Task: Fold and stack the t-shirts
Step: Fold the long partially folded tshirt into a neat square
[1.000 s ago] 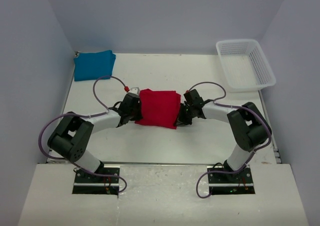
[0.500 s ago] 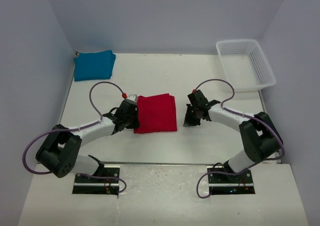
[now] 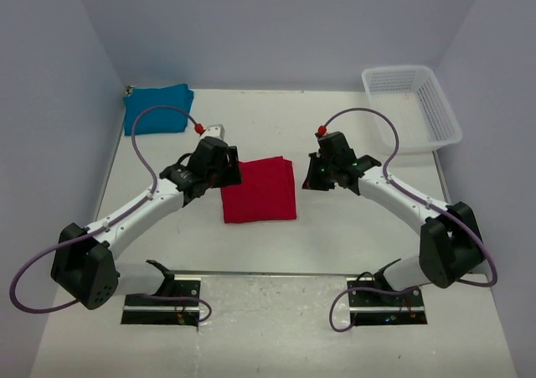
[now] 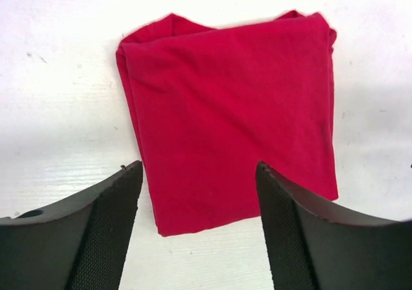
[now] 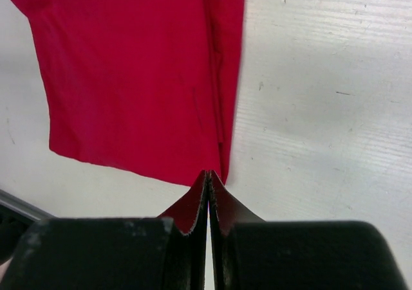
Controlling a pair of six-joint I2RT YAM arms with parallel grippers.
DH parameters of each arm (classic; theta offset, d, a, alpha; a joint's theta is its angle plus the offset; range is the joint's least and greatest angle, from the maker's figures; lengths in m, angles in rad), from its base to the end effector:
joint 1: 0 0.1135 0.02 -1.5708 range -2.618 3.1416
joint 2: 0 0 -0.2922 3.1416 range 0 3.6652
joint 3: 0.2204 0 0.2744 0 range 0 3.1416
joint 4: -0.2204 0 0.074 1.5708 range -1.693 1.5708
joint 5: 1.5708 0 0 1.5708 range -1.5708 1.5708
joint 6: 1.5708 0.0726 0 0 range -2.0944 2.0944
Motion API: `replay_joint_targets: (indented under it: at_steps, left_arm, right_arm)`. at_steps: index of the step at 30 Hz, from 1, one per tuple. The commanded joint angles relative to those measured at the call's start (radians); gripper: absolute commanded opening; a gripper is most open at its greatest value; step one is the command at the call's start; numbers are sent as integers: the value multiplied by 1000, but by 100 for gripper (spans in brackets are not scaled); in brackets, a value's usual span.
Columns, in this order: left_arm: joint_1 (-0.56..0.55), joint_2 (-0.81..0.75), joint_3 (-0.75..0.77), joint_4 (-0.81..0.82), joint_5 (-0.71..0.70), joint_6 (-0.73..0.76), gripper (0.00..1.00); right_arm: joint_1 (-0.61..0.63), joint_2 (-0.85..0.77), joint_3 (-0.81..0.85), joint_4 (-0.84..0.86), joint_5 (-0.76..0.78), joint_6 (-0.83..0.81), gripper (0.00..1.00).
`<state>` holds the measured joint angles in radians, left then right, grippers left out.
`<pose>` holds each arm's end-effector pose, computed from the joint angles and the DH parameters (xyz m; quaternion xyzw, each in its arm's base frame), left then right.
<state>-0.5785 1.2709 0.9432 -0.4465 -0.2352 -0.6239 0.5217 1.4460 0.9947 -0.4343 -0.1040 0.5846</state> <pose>0.2687 -0.1553 0.2622 -0.0663 0.9141 -0.1287 0.3788 0.2939 0.1776 0.2274 0.0121 0.9407 0.2179 0.2597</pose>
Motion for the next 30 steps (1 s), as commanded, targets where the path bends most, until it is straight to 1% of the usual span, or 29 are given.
replay_joint_targets:
  at_steps: [1,2,3,5,8,10,14,16,19,22,24,27,29,30]
  left_arm:
    - [31,32,-25,-65,17,-34,73]
    - [52,19,-62,19,63,-39,74]
    - [92,10,-130,57,129,-48,74]
    - [126,1,-171,104,163,-59,75]
    - [154,24,-190,111,157,-45,75]
    - [161,33,-193,117,131,-40,75]
    - [172,41,-205,166,145,-37,75]
    - [175,44,-208,172,143,-37,75]
    - [190,50,-221,190,154,-33,75]
    - [210,65,-233,203,172,-30,75]
    - [215,67,-238,203,160,-31,75]
    - [216,73,-241,204,140,-28,74]
    - [216,87,-236,203,149,-28,70]
    - [216,96,-241,210,177,-28,67]
  right_arm:
    - [3,-12,19,-6,-37,-40,0]
    - [1,-9,21,-4,-54,-48,0]
    - [1,-3,34,-10,-60,-54,0]
    - [3,36,59,-21,-77,-75,0]
    - [3,79,125,-32,-112,-94,0]
    - [1,146,188,-44,-149,-104,0]
    - [0,299,347,-89,-241,-111,0]
    - [0,368,383,-92,-320,-108,0]
    - [3,410,397,-58,-370,-100,0]
    - [6,418,400,-69,-355,-109,0]
    - [24,389,355,-54,-327,-135,0]
    - [63,320,303,-73,-203,-157,0]
    - [90,285,280,-96,-148,-163,0]
    - [98,274,269,-107,-101,-164,0]
